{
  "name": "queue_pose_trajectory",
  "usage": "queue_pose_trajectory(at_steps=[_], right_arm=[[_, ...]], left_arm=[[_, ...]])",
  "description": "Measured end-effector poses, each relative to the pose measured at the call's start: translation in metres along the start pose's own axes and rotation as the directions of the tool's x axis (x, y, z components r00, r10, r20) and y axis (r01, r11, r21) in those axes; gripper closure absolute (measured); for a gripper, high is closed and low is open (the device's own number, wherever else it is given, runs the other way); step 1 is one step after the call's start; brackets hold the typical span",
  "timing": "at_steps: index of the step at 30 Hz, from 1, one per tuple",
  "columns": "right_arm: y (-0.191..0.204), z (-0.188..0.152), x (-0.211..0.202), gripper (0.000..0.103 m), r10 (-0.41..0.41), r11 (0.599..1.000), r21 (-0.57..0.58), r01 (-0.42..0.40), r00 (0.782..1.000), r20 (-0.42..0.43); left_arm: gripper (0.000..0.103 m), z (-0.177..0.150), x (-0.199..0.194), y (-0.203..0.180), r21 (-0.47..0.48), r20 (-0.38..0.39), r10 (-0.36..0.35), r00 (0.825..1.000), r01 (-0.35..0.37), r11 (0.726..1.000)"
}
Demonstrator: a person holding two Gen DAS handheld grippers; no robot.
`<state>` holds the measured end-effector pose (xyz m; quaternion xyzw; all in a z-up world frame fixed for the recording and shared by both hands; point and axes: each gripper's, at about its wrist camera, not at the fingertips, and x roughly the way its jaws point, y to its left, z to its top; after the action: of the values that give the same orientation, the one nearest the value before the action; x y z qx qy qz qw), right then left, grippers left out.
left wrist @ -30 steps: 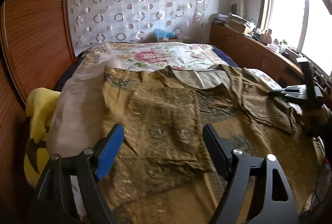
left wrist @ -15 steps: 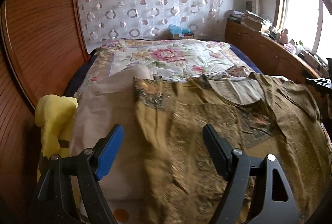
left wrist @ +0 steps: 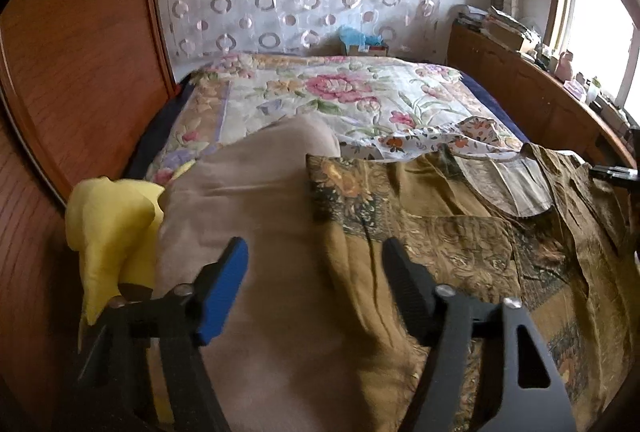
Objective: Fold small clothes
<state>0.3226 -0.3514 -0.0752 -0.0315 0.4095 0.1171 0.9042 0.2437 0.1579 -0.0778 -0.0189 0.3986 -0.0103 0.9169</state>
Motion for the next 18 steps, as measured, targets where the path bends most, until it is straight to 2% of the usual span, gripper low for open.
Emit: queue_pose_trajectory(at_steps=[8, 11, 12, 13, 14, 15, 16, 18], right_arm=[[-0.001, -0.005, 0.003, 0.059, -0.018, 1.0, -0.017, 0.018, 1.0, 0.019], [0.001, -0.007, 0.003, 0.059, -0.025, 0.999, -0.019, 0.025, 0.999, 0.02], [0.002, -0.007, 0.003, 0.06, -0.027, 0.999, -0.022, 0.027, 0.999, 0.018], [0.004, -0.007, 0.003, 0.064, -0.021, 0.999, -0.027, 0.021, 1.0, 0.014], [0.008, -0.007, 0.001, 0.086, 0.006, 0.999, -0.044, -0.006, 1.0, 0.007], [0.012, -0.006, 0.001, 0.098, 0.016, 0.997, -0.069, -0.016, 1.0, -0.003], [0.019, -0.007, -0.002, 0.098, -0.003, 0.995, -0.098, 0.003, 1.0, -0.002], [0.026, -0.008, -0.008, 0.099, -0.001, 0.993, -0.119, 0.002, 1.0, 0.007]], left_arm=[[0.046, 0.009, 0.012, -0.001, -0.001, -0.024, -0.044, 0.999, 0.044, 0.999], [0.054, 0.016, 0.02, -0.005, 0.007, -0.04, -0.061, 0.997, 0.061, 0.998], [0.06, 0.017, 0.023, -0.005, 0.003, -0.046, -0.069, 0.997, 0.069, 0.998], [0.069, 0.018, 0.025, -0.005, 0.002, -0.053, -0.079, 0.995, 0.079, 0.997], [0.075, 0.019, 0.029, -0.007, 0.007, -0.067, -0.097, 0.993, 0.098, 0.995], [0.089, 0.019, 0.03, -0.007, 0.013, -0.075, -0.105, 0.992, 0.107, 0.994], [0.098, 0.02, 0.03, -0.009, 0.018, -0.078, -0.106, 0.991, 0.108, 0.994], [0.101, 0.02, 0.022, -0.014, 0.027, -0.064, -0.115, 0.991, 0.117, 0.993]])
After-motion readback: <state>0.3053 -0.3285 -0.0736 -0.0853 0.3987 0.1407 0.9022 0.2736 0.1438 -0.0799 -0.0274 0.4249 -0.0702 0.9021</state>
